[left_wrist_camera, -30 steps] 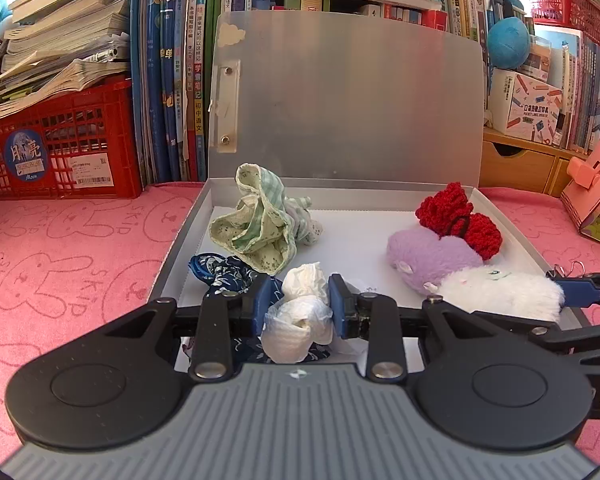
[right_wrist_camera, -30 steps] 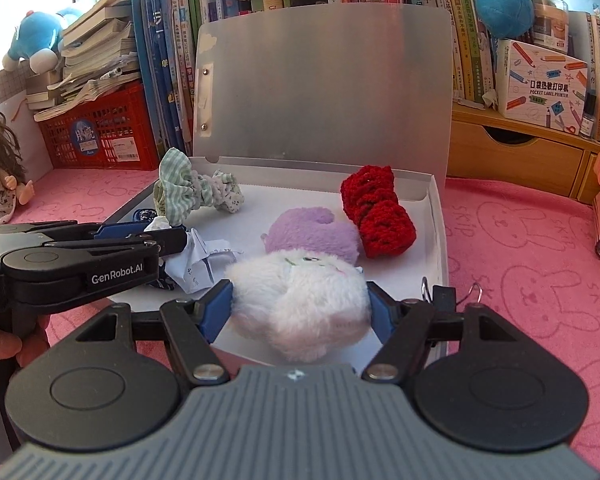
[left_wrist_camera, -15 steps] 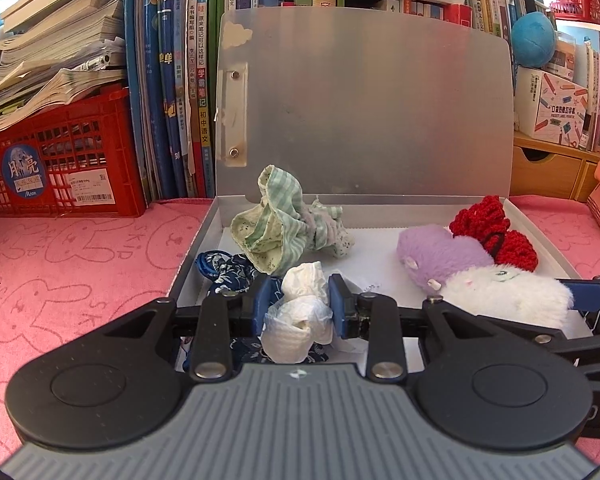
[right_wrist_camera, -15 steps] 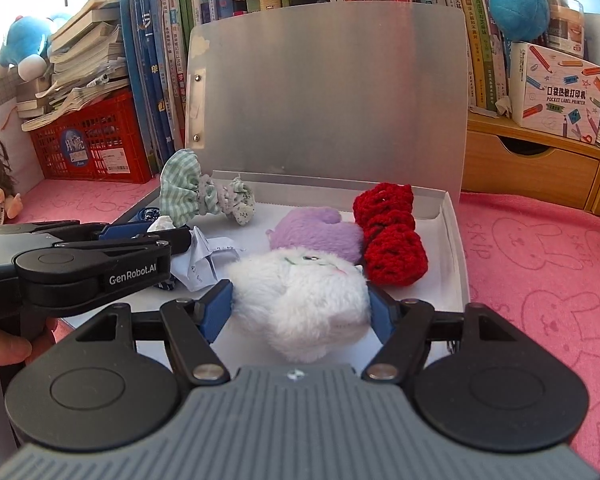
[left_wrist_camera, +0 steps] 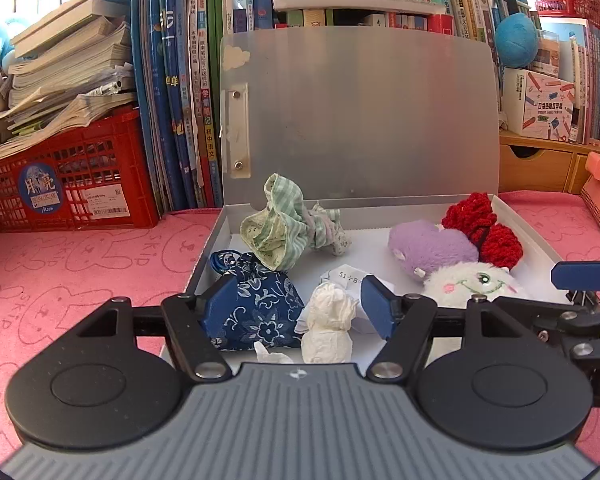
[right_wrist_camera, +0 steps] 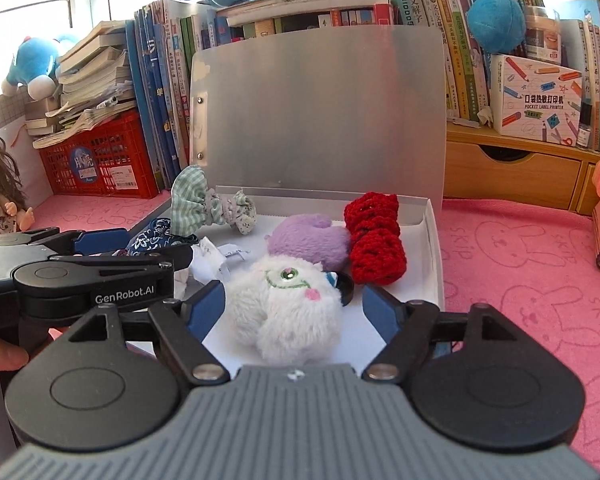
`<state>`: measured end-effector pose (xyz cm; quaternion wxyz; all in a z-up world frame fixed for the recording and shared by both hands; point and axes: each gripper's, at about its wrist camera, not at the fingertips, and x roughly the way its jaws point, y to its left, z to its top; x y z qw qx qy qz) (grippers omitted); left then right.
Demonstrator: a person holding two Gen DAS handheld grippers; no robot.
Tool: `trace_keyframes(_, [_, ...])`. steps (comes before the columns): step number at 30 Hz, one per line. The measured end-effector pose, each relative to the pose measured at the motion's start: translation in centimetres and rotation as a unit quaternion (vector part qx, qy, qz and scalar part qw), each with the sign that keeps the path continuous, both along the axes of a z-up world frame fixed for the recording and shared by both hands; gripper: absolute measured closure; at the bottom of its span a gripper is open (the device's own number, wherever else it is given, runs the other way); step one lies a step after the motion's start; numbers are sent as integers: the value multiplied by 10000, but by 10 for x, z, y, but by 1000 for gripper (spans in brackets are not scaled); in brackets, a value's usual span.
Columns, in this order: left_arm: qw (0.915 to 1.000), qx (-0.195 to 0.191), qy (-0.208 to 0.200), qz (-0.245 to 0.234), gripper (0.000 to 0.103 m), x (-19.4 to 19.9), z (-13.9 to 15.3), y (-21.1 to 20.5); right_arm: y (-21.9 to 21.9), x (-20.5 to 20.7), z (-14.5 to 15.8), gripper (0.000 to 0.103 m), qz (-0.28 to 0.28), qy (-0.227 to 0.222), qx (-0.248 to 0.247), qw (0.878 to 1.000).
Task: Organize objects
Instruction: 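Withdraw both grippers from the box back toward the pile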
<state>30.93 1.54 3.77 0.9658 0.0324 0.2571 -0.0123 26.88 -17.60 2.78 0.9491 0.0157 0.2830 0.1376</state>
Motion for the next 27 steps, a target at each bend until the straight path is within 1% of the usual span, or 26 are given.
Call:
trace_keyframes(2, [10000, -42, -40, -25, 24, -11, 7, 0, -4, -10, 7, 17, -25, -75, -20, 10000])
trace_keyframes(3, [9999, -60, -70, -38, 21, -18, 10, 0, -7, -17, 10, 17, -42, -121, -27, 9999])
trace_keyframes(6, [9997, -101, -184, -90, 16, -41, 20, -2, -17, -37, 19, 14, -101, -248, -40, 9996])
trace_keyframes(13, [9982, -235, -298, -469, 14, -117, 33, -6, -41, -95, 28, 12, -132, -340, 161, 9992])
trace_keyframes(16, [9971, -304, -347, -607, 14, -152, 33, -9, -49, -124, 26, 11, -132, -382, 201, 9990])
trace_keyframes(19, [9958, -364, -358, -755, 13, -185, 28, -12, -53, -152, 21, 10, -126, -462, 123, 9988])
trace_keyframes(21, [9952, -365, -383, -829, 10, -206, 24, -14, -53, -168, 17, 10, -131, -494, 20, 9987])
trace_keyframes(24, [9947, -338, -430, -868, 9, -235, 16, -17, -52, -192, 8, 10, -175, -556, -182, 9981])
trace_keyframes(27, [9953, -298, -447, -812, 9, -259, 6, -19, -52, -210, -1, 10, -226, -573, -305, 9976])
